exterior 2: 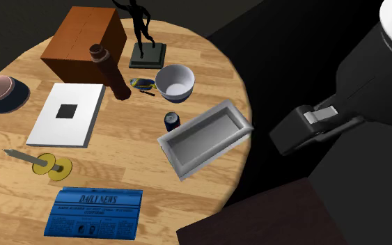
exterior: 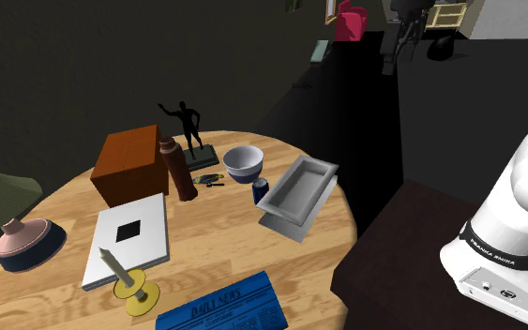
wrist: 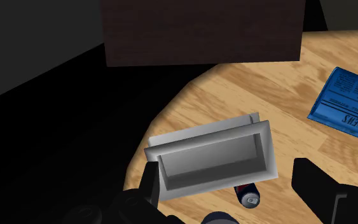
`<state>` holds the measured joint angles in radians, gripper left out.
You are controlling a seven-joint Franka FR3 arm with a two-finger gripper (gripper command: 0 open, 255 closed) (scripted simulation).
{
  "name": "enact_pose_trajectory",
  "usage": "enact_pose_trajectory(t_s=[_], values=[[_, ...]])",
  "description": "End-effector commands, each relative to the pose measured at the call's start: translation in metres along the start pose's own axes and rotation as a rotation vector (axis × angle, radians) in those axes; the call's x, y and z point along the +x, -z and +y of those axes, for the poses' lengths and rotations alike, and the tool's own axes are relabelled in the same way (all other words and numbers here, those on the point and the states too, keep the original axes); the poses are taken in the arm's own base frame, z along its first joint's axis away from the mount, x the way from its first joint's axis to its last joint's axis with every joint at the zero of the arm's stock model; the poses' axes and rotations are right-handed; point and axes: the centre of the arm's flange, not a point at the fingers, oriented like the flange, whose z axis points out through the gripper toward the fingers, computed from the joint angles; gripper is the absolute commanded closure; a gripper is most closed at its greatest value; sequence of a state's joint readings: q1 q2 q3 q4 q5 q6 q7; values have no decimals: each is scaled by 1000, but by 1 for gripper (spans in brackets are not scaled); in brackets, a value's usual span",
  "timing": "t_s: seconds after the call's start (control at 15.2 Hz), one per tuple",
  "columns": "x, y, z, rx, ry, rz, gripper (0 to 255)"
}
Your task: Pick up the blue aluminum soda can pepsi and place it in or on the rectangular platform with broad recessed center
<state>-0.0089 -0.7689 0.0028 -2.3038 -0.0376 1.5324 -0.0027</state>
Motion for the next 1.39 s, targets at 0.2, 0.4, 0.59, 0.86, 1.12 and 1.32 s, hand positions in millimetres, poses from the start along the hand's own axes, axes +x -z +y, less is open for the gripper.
enact_pose_trajectory(t_s=[0.2,0.4,0.59,0.86,1.12,1.32], values=[[25,-29,-12,2,-2,0,0],[49,-57,-23,4,-5,0,0],[74,-86,-35,6,-7,0,0],[107,-124,-50,9,-10,1,0],[140,-162,-65,11,-13,1,0],[165,-191,-77,13,-16,1,0]])
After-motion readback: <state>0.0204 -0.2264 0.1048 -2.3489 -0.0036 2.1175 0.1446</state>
